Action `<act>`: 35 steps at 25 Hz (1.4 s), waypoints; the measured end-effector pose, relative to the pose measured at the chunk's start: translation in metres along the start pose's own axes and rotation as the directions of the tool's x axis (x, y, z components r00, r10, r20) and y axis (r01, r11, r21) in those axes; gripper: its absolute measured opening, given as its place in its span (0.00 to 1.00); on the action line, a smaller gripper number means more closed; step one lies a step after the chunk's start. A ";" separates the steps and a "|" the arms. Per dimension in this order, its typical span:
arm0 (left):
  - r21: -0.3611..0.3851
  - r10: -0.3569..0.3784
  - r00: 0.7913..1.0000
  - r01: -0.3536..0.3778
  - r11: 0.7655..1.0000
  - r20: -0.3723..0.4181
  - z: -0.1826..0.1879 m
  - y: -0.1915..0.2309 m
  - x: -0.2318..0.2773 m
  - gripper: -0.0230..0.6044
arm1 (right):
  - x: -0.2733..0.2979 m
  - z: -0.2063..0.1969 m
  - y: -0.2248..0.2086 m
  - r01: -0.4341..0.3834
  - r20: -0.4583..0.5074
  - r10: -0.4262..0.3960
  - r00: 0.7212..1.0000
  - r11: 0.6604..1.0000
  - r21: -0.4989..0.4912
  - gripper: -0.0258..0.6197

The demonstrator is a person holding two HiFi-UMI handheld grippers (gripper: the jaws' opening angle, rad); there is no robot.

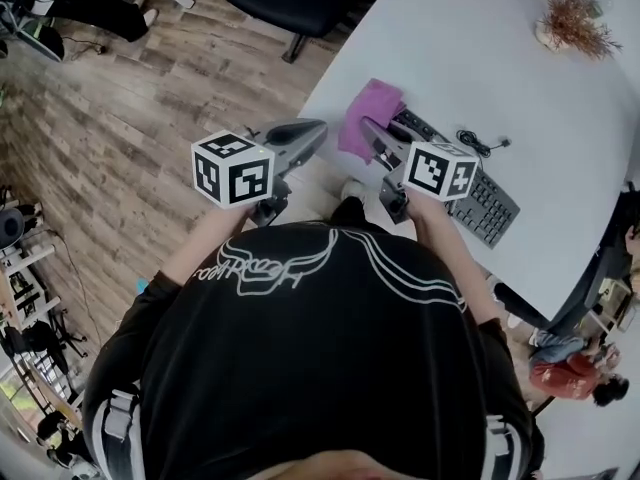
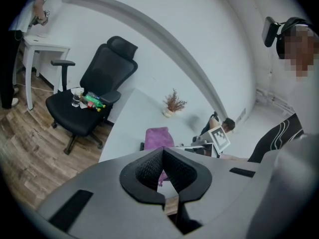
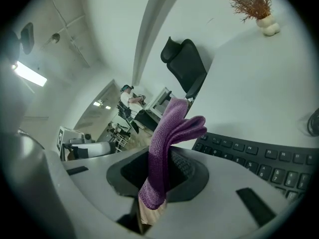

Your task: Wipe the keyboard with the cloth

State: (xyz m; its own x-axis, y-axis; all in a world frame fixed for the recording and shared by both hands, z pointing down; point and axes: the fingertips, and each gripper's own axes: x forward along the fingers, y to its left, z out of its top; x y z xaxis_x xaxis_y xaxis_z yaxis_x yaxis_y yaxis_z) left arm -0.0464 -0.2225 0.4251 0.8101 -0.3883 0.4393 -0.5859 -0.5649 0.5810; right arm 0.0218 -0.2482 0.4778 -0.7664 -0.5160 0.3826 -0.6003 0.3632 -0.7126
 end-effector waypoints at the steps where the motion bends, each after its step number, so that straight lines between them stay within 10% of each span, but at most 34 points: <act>1: -0.004 0.005 1.000 -0.005 1.000 0.001 0.000 0.002 -0.001 0.05 | 0.003 -0.001 -0.003 0.009 -0.008 -0.009 1.000 1.000 -0.006 0.13; 35: -0.004 -0.010 0.998 0.010 1.000 -0.056 -0.024 0.003 0.005 0.05 | -0.019 -0.022 -0.055 0.159 -0.024 -0.157 0.987 0.982 0.103 0.13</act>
State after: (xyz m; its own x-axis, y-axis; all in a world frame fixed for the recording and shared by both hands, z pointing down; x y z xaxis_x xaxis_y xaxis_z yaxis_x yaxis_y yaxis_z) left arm -0.0449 -0.2083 0.4451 0.8132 -0.3412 0.4715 -0.5782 -0.5656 0.5880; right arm 0.0642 -0.2410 0.5229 -0.6679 -0.5479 0.5037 -0.6874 0.1947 -0.6997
